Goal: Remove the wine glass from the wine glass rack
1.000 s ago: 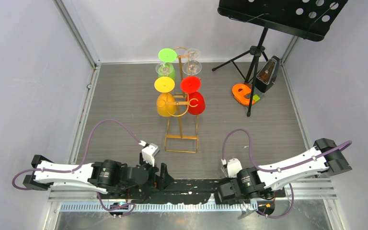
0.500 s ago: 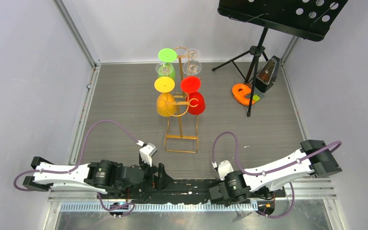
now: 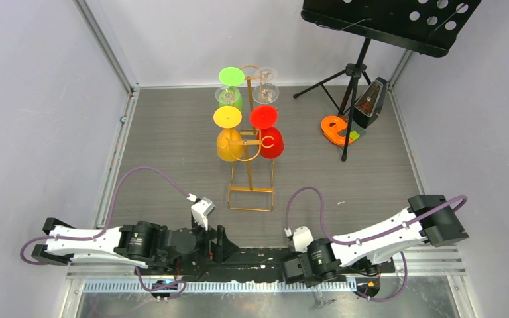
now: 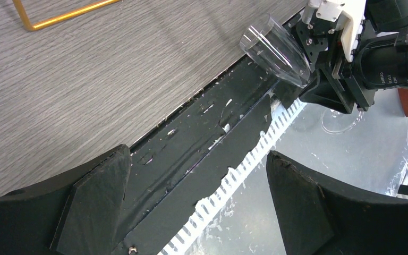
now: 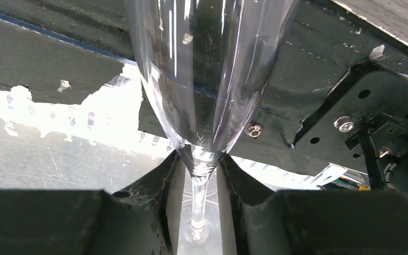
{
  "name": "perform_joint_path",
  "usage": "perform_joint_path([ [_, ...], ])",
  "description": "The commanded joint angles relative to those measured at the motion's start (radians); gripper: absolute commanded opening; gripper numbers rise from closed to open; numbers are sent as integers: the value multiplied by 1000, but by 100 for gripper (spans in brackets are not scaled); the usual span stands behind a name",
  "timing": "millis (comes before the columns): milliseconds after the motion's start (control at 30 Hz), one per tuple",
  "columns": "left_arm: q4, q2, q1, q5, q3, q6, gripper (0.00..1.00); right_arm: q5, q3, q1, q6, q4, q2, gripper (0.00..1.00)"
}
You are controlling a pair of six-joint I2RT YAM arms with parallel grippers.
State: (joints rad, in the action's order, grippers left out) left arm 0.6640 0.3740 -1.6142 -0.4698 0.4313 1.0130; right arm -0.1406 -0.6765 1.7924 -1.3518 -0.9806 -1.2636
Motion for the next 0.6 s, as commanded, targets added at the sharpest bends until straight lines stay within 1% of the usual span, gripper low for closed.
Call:
perform_joint_path([
  [0, -3, 8, 4, -5, -1, 3, 95, -2, 8, 7, -7, 43, -4, 29],
  [100, 5, 8, 4, -7, 6, 3, 95, -3, 11, 7, -2, 51, -9, 22],
  [167, 17, 8, 4, -11, 14, 5, 95, -6, 13, 7, -1, 56, -7, 16],
  [200, 23, 8, 4, -14, 19, 4, 95, -10, 14, 7, -2, 60, -5, 9],
  [233, 32, 9, 3, -18, 26, 3, 95, -12, 14, 7, -4, 62, -1, 7],
  [300, 49, 10, 4, -28, 44, 0, 95, -26, 12, 7, -6, 63, 9, 6],
  [567, 103, 9, 4, -67, 123, -16, 96, -128, -47, 7, 29, 2, 95, 6],
])
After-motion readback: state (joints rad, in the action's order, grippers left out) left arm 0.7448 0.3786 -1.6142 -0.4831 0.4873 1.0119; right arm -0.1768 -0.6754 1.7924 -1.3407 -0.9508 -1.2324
